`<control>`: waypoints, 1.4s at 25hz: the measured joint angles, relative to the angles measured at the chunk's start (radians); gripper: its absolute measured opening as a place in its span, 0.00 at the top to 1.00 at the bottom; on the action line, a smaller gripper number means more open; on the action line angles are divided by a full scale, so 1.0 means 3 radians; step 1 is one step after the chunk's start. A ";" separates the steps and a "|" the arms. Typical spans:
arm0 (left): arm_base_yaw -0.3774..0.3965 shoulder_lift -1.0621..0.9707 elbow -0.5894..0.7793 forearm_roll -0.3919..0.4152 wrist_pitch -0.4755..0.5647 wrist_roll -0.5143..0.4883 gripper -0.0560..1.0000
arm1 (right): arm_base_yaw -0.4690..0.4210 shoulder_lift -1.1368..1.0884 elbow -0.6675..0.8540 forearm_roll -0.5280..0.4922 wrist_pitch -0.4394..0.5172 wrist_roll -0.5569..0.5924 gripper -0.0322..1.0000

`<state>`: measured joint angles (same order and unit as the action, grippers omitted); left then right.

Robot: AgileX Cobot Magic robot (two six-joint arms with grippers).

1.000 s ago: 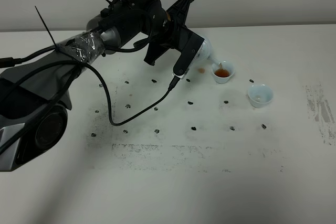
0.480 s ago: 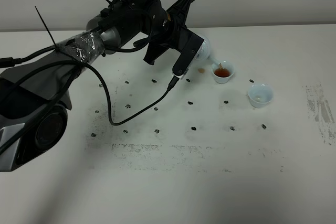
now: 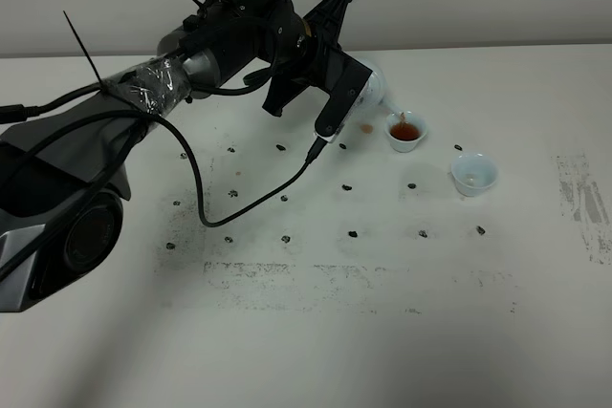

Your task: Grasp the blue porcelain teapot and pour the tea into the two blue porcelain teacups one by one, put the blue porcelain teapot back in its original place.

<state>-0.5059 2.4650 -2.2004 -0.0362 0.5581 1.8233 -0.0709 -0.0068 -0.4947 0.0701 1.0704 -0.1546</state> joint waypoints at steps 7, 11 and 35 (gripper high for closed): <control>0.0000 0.0000 0.0000 0.0000 0.0000 0.0019 0.91 | 0.0000 0.0000 0.0000 0.0000 0.0000 0.0000 0.69; 0.0000 0.0000 0.0000 0.0000 0.0000 0.0019 0.91 | 0.0000 0.0000 0.0000 0.0000 0.0000 0.0000 0.69; 0.0000 0.0000 0.0000 0.0000 0.0000 0.0019 0.91 | 0.0000 0.0000 0.0000 0.0000 0.0000 0.0000 0.69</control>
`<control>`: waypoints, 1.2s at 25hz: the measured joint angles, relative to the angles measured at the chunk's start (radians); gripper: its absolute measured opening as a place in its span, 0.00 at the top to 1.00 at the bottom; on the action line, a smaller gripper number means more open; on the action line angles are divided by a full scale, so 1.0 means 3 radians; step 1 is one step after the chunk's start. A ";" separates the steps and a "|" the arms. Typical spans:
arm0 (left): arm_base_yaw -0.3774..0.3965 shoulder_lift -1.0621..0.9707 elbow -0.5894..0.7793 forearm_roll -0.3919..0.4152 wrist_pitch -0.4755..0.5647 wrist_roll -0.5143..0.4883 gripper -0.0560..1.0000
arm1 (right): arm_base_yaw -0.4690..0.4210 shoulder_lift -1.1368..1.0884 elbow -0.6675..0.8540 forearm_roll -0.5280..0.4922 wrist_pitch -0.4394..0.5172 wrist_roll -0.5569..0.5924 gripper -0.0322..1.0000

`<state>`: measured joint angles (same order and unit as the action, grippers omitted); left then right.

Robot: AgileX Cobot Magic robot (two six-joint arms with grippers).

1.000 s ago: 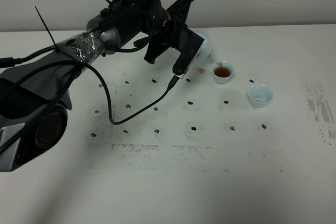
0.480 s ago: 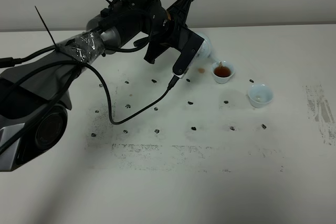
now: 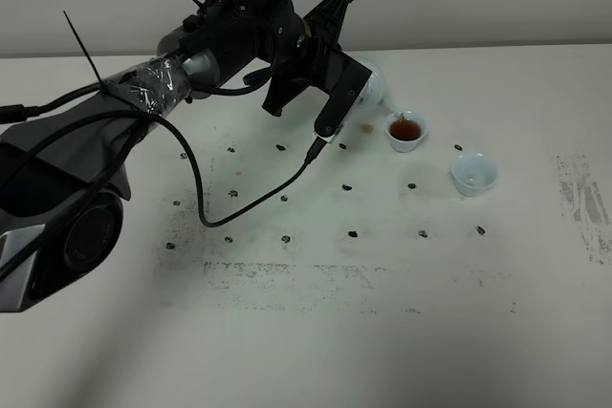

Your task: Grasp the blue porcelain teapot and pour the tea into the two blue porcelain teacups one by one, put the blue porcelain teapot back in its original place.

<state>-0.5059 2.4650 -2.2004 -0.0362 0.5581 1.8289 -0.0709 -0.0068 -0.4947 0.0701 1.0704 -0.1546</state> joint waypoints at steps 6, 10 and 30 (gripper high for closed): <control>0.0000 0.0000 0.0000 -0.0017 0.0004 -0.0012 0.91 | 0.0000 0.0000 0.0000 0.0000 0.0000 0.0000 0.69; 0.0000 0.0000 0.0000 -0.0128 0.0046 -0.0068 0.91 | 0.0000 0.0000 0.0000 0.0000 0.0000 0.0000 0.69; 0.0003 -0.0449 -0.0002 -0.0178 0.0510 -0.2177 0.91 | 0.0000 0.0000 0.0000 0.0000 0.0000 0.0000 0.69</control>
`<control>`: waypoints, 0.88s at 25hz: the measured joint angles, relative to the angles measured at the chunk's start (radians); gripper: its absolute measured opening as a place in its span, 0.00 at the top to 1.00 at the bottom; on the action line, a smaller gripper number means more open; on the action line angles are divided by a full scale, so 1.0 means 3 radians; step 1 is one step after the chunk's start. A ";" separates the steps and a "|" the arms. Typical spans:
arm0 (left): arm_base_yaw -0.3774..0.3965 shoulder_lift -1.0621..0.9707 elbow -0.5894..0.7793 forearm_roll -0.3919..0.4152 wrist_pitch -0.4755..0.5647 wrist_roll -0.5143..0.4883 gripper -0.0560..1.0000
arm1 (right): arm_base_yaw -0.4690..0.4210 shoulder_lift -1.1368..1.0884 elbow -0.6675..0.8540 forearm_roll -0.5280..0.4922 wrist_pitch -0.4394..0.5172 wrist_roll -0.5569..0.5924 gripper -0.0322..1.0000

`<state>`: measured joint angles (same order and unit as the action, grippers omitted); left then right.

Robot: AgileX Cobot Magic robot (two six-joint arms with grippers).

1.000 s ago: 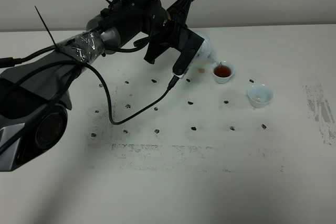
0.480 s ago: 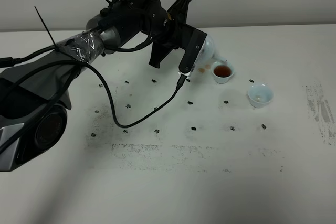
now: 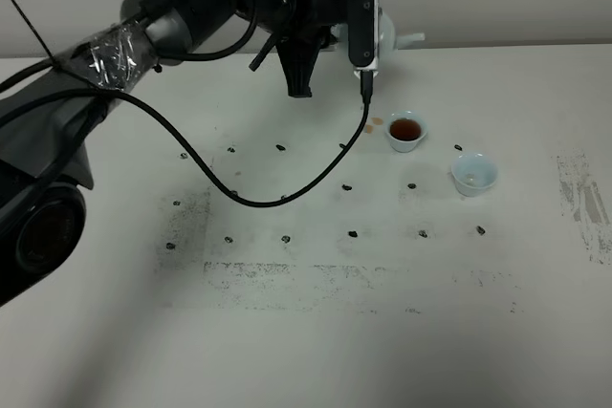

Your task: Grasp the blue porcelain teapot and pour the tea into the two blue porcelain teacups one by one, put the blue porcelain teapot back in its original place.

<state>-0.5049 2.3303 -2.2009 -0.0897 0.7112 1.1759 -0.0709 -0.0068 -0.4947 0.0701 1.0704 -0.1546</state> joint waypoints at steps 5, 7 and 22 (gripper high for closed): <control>0.0000 -0.0055 0.0000 0.0000 0.0431 -0.0907 0.91 | 0.0000 0.0000 0.0000 0.0000 0.0000 0.0000 0.69; 0.0000 -0.0055 0.0000 0.0000 0.0495 -0.1124 0.91 | 0.0000 0.0000 0.0000 0.0000 0.0000 0.0000 0.69; 0.0000 0.0284 0.0000 -0.0376 0.0251 -0.1486 0.91 | 0.0000 0.0000 0.0000 0.0000 0.0000 0.0000 0.69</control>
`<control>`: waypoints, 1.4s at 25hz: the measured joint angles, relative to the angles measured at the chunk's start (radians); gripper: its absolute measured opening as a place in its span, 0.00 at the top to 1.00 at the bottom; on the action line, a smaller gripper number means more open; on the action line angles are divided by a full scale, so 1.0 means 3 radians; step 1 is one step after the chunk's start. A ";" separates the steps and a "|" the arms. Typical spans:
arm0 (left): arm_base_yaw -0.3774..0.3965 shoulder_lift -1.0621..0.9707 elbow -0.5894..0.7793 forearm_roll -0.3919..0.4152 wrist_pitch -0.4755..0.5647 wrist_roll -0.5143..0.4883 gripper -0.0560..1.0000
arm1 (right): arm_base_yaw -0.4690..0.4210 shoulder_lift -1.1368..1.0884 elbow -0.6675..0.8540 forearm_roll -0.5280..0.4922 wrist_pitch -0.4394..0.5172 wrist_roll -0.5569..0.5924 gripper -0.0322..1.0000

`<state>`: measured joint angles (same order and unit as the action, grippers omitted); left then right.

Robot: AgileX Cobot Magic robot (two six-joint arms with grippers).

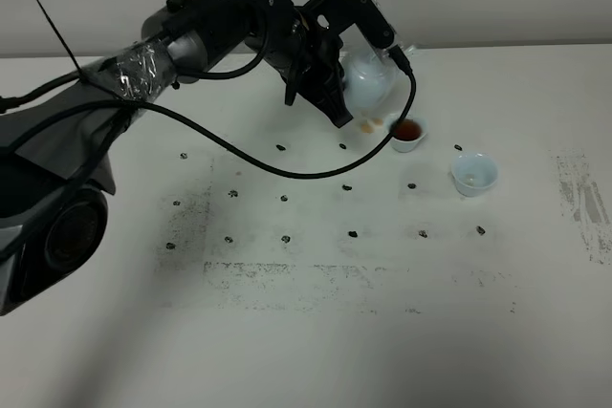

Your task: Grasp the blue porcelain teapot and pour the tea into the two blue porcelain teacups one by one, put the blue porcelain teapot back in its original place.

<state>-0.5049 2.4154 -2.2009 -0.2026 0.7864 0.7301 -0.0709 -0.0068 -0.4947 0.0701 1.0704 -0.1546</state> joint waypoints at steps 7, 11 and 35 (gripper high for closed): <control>0.0025 0.0197 0.0000 -0.0050 -0.0055 -0.0007 0.91 | 0.0000 0.0000 0.0000 0.0000 0.0000 0.0003 0.69; 0.0069 0.0254 0.0000 -0.0057 -0.0043 -0.0007 0.91 | 0.0000 0.0000 0.0000 0.0000 0.0000 0.0003 0.69; 0.0111 -0.0074 0.0000 -0.0190 0.0215 -0.0048 0.91 | 0.0000 0.0000 0.0000 0.0000 0.0000 0.0000 0.69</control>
<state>-0.4717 2.3933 -2.2009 -0.2594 0.8509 0.7158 -0.0709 -0.0068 -0.4947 0.0701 1.0704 -0.1546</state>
